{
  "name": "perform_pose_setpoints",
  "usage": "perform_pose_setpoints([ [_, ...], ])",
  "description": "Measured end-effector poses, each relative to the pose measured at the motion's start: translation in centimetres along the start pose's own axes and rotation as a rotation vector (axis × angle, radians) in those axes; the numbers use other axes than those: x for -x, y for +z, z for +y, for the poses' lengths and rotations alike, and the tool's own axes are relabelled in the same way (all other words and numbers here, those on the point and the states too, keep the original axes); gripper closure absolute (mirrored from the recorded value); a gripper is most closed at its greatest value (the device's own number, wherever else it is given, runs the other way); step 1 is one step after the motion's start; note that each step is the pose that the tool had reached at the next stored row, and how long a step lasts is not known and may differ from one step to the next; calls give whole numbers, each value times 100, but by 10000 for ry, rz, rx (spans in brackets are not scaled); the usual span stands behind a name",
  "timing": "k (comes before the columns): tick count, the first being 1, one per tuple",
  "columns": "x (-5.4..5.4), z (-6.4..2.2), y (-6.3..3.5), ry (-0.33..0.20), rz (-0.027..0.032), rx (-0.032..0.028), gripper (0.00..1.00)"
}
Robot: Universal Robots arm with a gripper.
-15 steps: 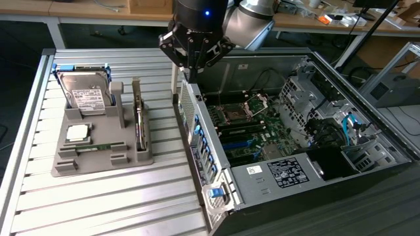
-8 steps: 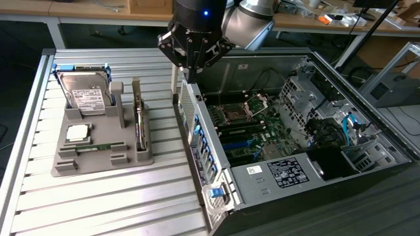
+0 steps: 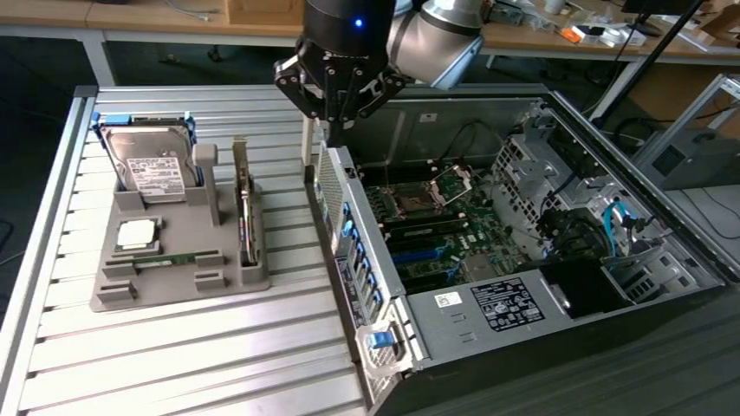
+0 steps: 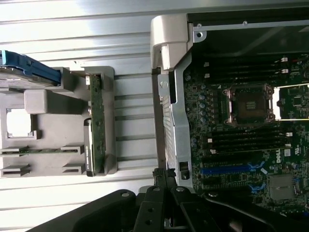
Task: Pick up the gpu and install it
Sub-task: 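Reach for the gpu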
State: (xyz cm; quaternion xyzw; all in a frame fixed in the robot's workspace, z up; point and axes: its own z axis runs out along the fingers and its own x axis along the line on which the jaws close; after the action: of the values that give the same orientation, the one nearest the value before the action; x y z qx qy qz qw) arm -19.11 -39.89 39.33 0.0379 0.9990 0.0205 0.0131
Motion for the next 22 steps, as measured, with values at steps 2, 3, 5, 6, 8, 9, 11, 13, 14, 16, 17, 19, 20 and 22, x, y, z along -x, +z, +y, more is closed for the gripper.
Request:
perform_pose_setpoints([
  [2,-10,-1,0,0,0,0,89],
  [3,-14,-1,-1,0,1,-1,89],
  [5,-25,-2,-1,0,0,0,89],
  [6,-30,-2,-1,0,0,0,89],
  [8,-43,-3,-1,0,0,0,89],
  [9,-50,-4,-1,0,0,0,89],
  [11,-58,-4,-2,-1,0,-1,89],
  [13,-66,-5,-2,0,0,0,89],
  [14,-69,-5,-2,0,0,0,89],
  [16,-76,-6,-2,0,0,-1,89],
  [17,-79,-6,-2,0,0,-1,89],
  [19,-85,-6,-2,0,0,-1,89],
  [20,-88,-7,-3,0,0,-1,89],
  [22,-96,-7,-3,0,0,-1,89],
])
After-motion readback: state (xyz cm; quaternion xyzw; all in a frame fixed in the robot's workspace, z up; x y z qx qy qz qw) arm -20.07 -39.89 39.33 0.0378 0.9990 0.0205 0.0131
